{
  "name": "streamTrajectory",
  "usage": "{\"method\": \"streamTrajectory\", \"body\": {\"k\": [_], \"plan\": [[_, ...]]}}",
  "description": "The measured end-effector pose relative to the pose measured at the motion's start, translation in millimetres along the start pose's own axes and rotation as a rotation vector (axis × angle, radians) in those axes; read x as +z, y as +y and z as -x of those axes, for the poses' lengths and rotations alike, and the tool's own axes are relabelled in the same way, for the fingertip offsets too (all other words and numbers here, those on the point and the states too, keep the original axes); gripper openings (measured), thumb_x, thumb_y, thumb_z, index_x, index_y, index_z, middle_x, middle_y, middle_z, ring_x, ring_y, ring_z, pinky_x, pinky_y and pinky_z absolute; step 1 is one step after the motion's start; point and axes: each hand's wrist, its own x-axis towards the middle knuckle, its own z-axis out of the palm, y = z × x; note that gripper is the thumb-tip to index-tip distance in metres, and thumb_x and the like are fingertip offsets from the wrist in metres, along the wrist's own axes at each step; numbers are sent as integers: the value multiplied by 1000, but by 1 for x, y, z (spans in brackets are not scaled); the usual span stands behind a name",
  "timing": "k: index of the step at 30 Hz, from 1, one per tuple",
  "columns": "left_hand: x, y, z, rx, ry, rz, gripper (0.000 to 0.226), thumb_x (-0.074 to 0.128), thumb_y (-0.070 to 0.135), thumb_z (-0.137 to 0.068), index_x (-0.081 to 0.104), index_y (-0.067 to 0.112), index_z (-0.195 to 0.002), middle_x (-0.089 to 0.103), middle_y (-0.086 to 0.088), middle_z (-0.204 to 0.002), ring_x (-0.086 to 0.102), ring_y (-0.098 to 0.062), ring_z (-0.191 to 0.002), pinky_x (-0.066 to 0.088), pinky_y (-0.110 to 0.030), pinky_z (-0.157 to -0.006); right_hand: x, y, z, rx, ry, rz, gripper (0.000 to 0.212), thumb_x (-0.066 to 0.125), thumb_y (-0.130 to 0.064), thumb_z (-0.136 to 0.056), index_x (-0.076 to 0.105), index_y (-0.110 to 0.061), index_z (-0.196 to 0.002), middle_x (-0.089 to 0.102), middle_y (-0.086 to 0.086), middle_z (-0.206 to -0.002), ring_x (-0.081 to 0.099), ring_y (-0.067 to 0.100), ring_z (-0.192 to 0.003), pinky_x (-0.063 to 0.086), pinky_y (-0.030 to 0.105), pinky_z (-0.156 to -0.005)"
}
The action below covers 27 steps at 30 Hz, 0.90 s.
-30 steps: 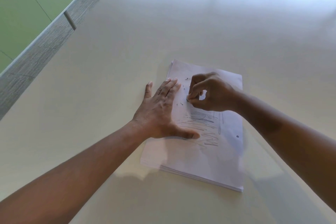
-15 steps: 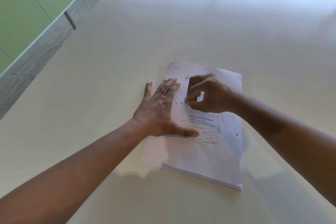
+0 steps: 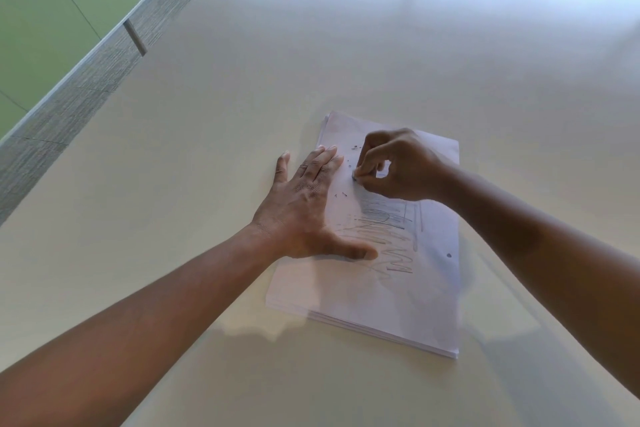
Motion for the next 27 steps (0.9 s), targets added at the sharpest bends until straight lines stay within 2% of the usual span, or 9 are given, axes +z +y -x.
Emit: {"method": "streamTrajectory", "body": {"k": [3, 8, 11, 18, 22, 27], "plan": [[0, 0, 0, 1, 1, -3, 158, 29, 112, -42, -2, 17, -164, -11, 7, -172, -21, -4, -154, -13, -56, -124, -2, 1, 2, 2, -13, -16, 7, 81, -5, -74, 77, -11, -72, 66, 3, -75, 61, 12, -60, 52, 26, -58], [1, -1, 0, 2, 10, 6, 158, 33, 111, -43, -2, 16, -164, -10, 7, -172, -20, -3, -154, -13, -56, -124, 3, -9, 22, -46, -143, -114, 12, 84, -3, -72, 79, -13, -76, 66, 0, -73, 59, 6, -62, 46, 13, -64], [1, -1, -1, 3, 11, 10, 159, 32, 111, -41, -2, 17, -164, -10, 7, -172, -20, -3, -154, -13, -56, -124, 2, -10, 26, -42, -164, -129, 11, 84, -3, -71, 79, -13, -75, 66, -1, -73, 60, 7, -63, 46, 15, -63], [1, -1, 0, 3, 12, 20, 158, 34, 111, -42, -1, 17, -165, -9, 8, -172, -20, -2, -154, -13, -56, -124, 1, -6, 14, 31, -61, -72, 13, 82, -2, -71, 79, -14, -74, 66, -1, -75, 61, 7, -61, 53, 25, -60], [1, -1, 0, 1, 15, 14, 158, 35, 111, -43, -1, 17, -165, -9, 8, -172, -19, -2, -154, -12, -56, -125, 3, -13, 21, -24, -130, -91, 11, 81, -5, -71, 78, -16, -73, 66, -3, -73, 60, 6, -62, 47, 18, -63], [1, -2, 0, 3, 13, 7, 158, 33, 111, -42, -2, 18, -165, -9, 9, -172, -18, -2, -154, -14, -55, -124, 3, -20, 23, -43, -203, -85, 6, 78, -12, -68, 78, -18, -70, 64, -9, -71, 60, 5, -62, 50, 26, -60]]}}
